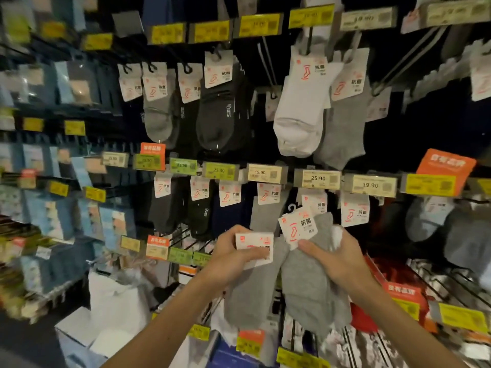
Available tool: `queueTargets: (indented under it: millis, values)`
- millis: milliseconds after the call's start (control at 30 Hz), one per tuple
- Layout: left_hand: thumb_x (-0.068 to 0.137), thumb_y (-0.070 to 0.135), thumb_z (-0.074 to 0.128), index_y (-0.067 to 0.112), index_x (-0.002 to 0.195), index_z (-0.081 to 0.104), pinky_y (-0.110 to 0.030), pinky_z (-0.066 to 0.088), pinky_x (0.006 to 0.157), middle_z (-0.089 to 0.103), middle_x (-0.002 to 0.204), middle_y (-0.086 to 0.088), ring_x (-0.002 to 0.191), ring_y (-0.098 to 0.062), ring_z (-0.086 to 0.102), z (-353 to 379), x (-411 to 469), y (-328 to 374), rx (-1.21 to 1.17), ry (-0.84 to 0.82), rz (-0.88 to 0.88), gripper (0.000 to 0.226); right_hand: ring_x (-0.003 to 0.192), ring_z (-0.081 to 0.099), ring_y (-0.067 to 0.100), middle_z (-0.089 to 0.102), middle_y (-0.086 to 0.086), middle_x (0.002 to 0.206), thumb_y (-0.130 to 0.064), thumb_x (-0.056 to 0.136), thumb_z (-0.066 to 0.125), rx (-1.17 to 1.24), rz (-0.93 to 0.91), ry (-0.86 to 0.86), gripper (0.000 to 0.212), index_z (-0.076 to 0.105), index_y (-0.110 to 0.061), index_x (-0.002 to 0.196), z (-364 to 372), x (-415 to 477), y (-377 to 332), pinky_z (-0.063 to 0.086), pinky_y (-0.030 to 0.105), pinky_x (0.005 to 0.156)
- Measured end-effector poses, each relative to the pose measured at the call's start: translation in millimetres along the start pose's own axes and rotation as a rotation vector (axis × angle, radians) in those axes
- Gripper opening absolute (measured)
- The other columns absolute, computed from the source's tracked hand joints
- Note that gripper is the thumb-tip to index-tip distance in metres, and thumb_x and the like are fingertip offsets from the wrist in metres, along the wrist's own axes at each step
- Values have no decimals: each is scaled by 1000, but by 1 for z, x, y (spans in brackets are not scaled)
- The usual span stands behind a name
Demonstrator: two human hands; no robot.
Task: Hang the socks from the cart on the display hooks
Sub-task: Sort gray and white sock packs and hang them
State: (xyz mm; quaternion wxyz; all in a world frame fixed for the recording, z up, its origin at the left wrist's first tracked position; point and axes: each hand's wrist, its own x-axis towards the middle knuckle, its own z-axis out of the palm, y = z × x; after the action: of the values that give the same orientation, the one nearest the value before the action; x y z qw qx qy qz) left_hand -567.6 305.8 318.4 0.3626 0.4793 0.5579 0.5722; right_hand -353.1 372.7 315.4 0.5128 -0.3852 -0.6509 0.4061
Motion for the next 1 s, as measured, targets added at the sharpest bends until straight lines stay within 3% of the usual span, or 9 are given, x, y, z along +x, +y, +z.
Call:
queueTargets:
  millis: [67, 167, 267, 400, 533, 633, 733, 867, 1000]
  values:
    - [78, 4, 80, 14, 94, 60, -24, 51, 71, 70, 90, -2, 89, -18, 67, 1, 10, -1, 50, 43, 26, 27, 92, 72, 15, 74, -4, 99, -30, 70, 89, -20, 6, -4, 42, 63, -20, 102, 4, 10, 2, 61, 43, 79]
    - [83, 9, 78, 16, 111, 59, -11, 49, 60, 66, 99, 4, 84, -6, 65, 4, 24, 0, 23, 109, 64, 34, 93, 70, 13, 72, -7, 97, -26, 73, 87, -33, 1, 18, 35, 62, -25, 96, 10, 19, 3, 59, 37, 77]
    - [85, 26, 77, 14, 108, 65, -16, 53, 60, 71, 89, 4, 72, -1, 68, 4, 38, 0, -31, 121, 81, 28, 95, 71, 14, 73, -6, 100, -27, 74, 87, -30, -5, 7, 34, 62, -28, 98, 13, 24, 0, 60, 39, 80]
    - [91, 32, 71, 16, 105, 68, -19, 55, 63, 72, 90, 4, 78, -6, 69, 2, 59, -6, -31, 114, 113, 21, 97, 71, 12, 74, -6, 104, -27, 76, 85, -36, 2, 27, 33, 66, -26, 102, 17, 30, 7, 61, 43, 84]
    - [97, 28, 63, 30, 118, 60, -19, 54, 67, 65, 109, 7, 91, -6, 68, -2, 84, 0, -9, 60, 180, 21, 99, 72, 13, 74, -3, 108, -28, 76, 85, -37, 10, 64, 41, 66, -16, 110, 16, 34, 11, 61, 44, 86]
    - [100, 25, 58, 31, 131, 55, -19, 56, 76, 57, 113, 19, 96, -1, 66, -2, 97, 0, 35, 16, 244, 31, 98, 72, 12, 74, -2, 108, -27, 76, 85, -42, -2, 99, 41, 66, -13, 110, 16, 36, 13, 60, 42, 86]
    - [102, 22, 54, 34, 139, 48, -7, 50, 72, 48, 116, 27, 94, 10, 57, 0, 109, 1, 91, -19, 312, 39, 97, 72, 12, 74, -2, 107, -29, 75, 85, -84, -21, 126, 41, 67, -14, 108, 16, 37, 16, 61, 42, 85]
    - [104, 24, 49, 29, 149, 38, 6, 35, 67, 43, 131, 19, 93, 16, 47, 1, 124, 10, 188, -40, 372, 47, 97, 72, 10, 75, -4, 106, -30, 75, 85, -104, -32, 154, 35, 68, -19, 103, 16, 38, 18, 61, 42, 84]
    - [105, 24, 47, 23, 150, 35, 1, 39, 88, 50, 139, 15, 97, 27, 47, 3, 133, 10, 220, -42, 504, 47, 99, 72, 11, 75, -3, 109, -29, 75, 85, -64, -44, 167, 46, 67, -11, 114, 17, 36, 20, 61, 41, 86]
